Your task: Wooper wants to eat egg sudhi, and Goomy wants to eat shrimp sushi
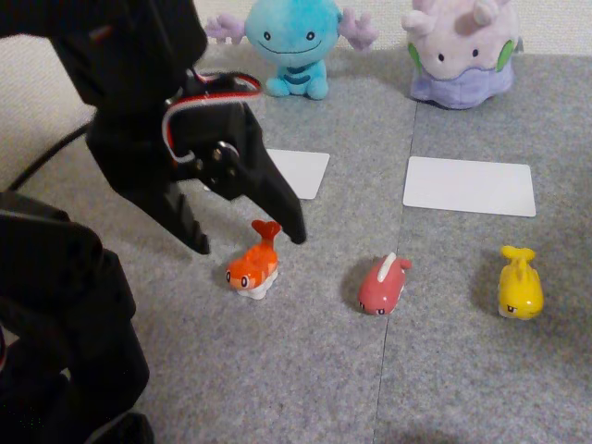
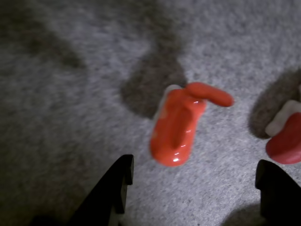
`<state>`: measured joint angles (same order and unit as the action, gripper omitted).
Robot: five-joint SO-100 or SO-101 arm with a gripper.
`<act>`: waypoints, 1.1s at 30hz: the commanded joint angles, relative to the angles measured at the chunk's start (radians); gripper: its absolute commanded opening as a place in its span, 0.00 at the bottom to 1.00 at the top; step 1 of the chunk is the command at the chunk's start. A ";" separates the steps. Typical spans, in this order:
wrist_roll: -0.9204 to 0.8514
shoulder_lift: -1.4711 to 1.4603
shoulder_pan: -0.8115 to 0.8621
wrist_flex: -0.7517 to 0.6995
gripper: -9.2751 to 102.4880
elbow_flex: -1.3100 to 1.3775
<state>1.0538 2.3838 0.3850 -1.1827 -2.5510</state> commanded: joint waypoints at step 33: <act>0.084 -0.132 -0.046 0.255 0.29 -0.130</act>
<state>1.1259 2.2918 0.3467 -0.9618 -2.6860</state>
